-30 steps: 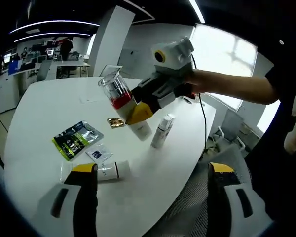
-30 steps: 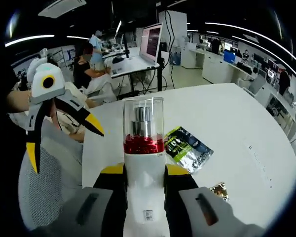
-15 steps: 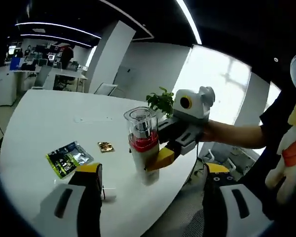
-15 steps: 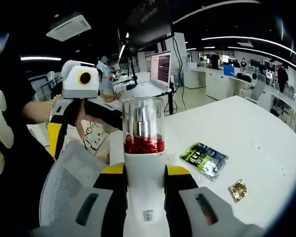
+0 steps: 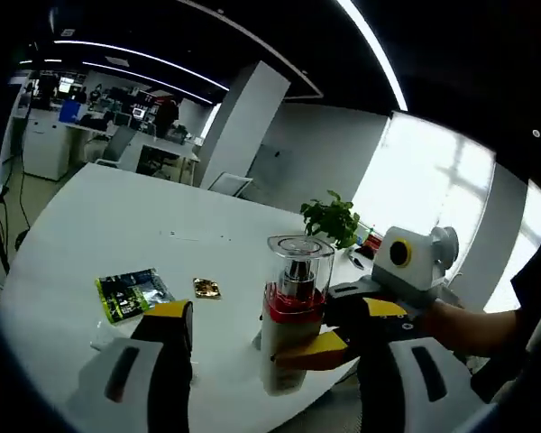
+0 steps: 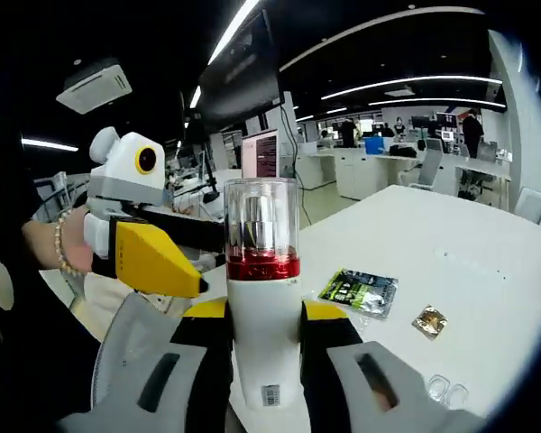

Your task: Arrange the skincare products in the storage area until every visible bottle or jar stands upright without overlapping.

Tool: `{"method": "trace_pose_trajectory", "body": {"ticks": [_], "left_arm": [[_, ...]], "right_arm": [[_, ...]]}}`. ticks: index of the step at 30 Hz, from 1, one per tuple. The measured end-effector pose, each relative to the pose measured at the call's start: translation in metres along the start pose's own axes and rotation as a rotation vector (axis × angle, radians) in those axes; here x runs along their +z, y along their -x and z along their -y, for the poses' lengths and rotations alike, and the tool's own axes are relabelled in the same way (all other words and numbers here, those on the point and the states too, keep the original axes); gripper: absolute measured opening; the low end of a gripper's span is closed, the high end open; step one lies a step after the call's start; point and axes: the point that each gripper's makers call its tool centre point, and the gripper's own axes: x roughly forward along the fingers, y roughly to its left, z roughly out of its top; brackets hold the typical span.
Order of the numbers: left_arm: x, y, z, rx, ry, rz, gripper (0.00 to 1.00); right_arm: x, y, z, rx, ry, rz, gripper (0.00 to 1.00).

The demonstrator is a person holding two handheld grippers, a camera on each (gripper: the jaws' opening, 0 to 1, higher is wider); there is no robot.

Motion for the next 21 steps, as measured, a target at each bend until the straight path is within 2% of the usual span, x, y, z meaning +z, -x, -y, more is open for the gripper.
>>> {"method": "trace_pose_trajectory", "body": {"ticks": [4,5,8,10,13,16,21], "left_arm": [[-0.004,-0.004,0.011,0.018,-0.037,-0.001,0.6],[-0.003,-0.006,0.018,0.027,-0.054,0.013,0.58],[0.003,-0.007,0.018,0.086,-0.138,0.034,0.55],[0.005,-0.01,0.029,0.083,-0.166,0.037,0.55],[0.007,-0.011,0.04,0.08,-0.198,0.045,0.47],[0.007,-0.011,0.044,0.087,-0.215,0.055,0.35],[0.002,-0.012,0.049,0.081,-0.185,0.055,0.28]], "right_arm": [[0.008,0.008,0.0,-0.095,-0.049,0.058,0.27],[0.006,0.009,-0.002,-0.1,-0.047,0.048,0.27],[0.008,0.012,-0.001,-0.153,-0.007,0.054,0.27],[0.01,0.015,0.002,-0.176,-0.003,0.069,0.27],[0.014,0.022,0.002,-0.219,-0.012,0.096,0.27],[0.015,0.026,0.002,-0.251,0.0,0.103,0.27],[0.013,0.031,-0.003,-0.261,0.014,0.107,0.27]]}}
